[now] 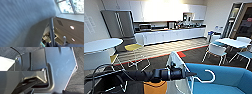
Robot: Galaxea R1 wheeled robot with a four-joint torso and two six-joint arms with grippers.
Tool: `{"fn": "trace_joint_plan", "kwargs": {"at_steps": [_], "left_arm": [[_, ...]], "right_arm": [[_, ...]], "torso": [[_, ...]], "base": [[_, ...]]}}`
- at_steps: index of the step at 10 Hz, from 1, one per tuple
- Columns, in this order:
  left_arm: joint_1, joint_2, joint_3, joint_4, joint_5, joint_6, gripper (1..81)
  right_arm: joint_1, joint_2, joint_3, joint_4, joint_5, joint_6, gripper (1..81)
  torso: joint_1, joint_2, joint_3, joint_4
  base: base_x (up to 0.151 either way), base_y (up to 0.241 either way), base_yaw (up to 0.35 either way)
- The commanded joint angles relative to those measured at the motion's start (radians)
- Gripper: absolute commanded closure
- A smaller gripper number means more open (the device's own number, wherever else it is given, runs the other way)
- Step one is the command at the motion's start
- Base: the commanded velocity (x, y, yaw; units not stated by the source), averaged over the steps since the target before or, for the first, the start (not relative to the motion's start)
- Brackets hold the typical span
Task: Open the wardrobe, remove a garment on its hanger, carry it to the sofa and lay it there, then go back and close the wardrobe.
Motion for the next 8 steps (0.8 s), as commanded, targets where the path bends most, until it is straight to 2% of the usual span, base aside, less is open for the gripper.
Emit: {"fn": "trace_joint_plan", "kwargs": {"at_steps": [1,8], "left_arm": [[-0.153,0.001,0.034,0.035,-0.034,0.021,81.1],[-0.151,-0.012,0.043,0.038,-0.034,0.019,81.1]], "right_arm": [[0.028,0.010,0.011,-0.004,-0.048,-0.004,1.0],[0.029,0.010,0.011,-0.004,-0.049,-0.004,1.0]], "torso": [[0.000,0.000,0.000,0.000],[0.000,0.000,0.000,0.000]], "base": [[0.000,0.000,-0.274],[0.000,0.000,-0.275]]}}
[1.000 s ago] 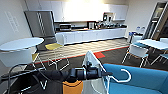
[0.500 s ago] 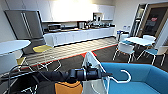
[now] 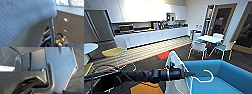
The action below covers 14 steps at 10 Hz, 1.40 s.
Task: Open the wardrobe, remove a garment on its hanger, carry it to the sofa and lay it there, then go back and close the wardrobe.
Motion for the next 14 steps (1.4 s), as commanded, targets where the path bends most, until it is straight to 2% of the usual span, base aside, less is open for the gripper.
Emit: {"fn": "trace_joint_plan", "kwargs": {"at_steps": [1,14], "left_arm": [[-0.154,0.002,0.041,0.031,-0.034,0.019,81.1],[-0.145,-0.006,0.042,0.033,-0.032,0.021,81.1]], "right_arm": [[0.027,0.010,0.011,-0.004,-0.050,-0.004,1.0],[0.027,0.011,0.011,-0.004,-0.050,-0.004,1.0]], "torso": [[0.000,0.000,0.000,0.000],[0.000,0.000,0.000,0.000]], "base": [[0.000,0.000,-0.282],[0.000,0.000,-0.283]]}}
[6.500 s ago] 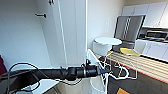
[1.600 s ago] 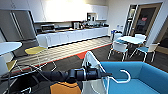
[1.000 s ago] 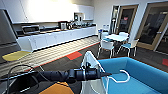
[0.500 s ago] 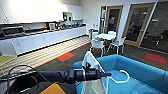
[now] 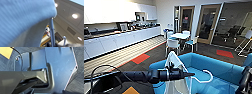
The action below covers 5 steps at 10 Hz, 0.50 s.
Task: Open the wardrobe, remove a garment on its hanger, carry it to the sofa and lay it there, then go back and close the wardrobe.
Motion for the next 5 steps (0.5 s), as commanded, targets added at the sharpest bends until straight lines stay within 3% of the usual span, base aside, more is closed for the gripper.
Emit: {"fn": "trace_joint_plan", "kwargs": {"at_steps": [1,5], "left_arm": [[-0.150,0.002,0.042,0.031,-0.032,0.021,81.1],[-0.150,0.000,0.042,0.031,-0.032,0.021,81.1]], "right_arm": [[0.028,0.011,0.011,-0.003,-0.050,-0.004,1.0],[0.028,0.011,0.011,-0.003,-0.050,-0.004,1.0]], "torso": [[0.000,0.000,0.000,0.000],[0.000,0.000,0.000,0.000]], "base": [[0.000,0.000,-0.283],[0.000,0.000,-0.283]]}}
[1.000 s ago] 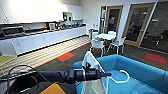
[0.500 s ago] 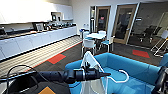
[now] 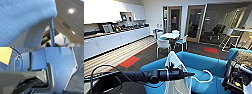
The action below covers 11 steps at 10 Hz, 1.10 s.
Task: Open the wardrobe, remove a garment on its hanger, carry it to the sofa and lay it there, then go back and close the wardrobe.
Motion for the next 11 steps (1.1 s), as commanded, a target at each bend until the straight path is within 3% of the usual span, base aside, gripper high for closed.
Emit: {"fn": "trace_joint_plan", "kwargs": {"at_steps": [1,6,11], "left_arm": [[-0.150,0.002,0.039,0.031,-0.032,0.021,81.1],[-0.146,-0.006,0.036,0.030,-0.035,0.021,81.1],[-0.131,-0.017,0.041,0.034,-0.032,0.022,81.1]], "right_arm": [[0.028,0.012,0.011,-0.003,-0.050,-0.004,1.0],[0.028,0.012,0.011,-0.006,-0.050,-0.004,1.0],[0.028,0.012,0.011,-0.006,-0.050,-0.004,1.0]], "torso": [[0.000,0.000,0.000,0.000],[0.000,0.000,0.000,0.000],[0.000,0.000,0.000,0.000]], "base": [[0.000,0.000,-0.283],[0.000,0.000,-0.241],[0.000,0.000,0.000]]}}
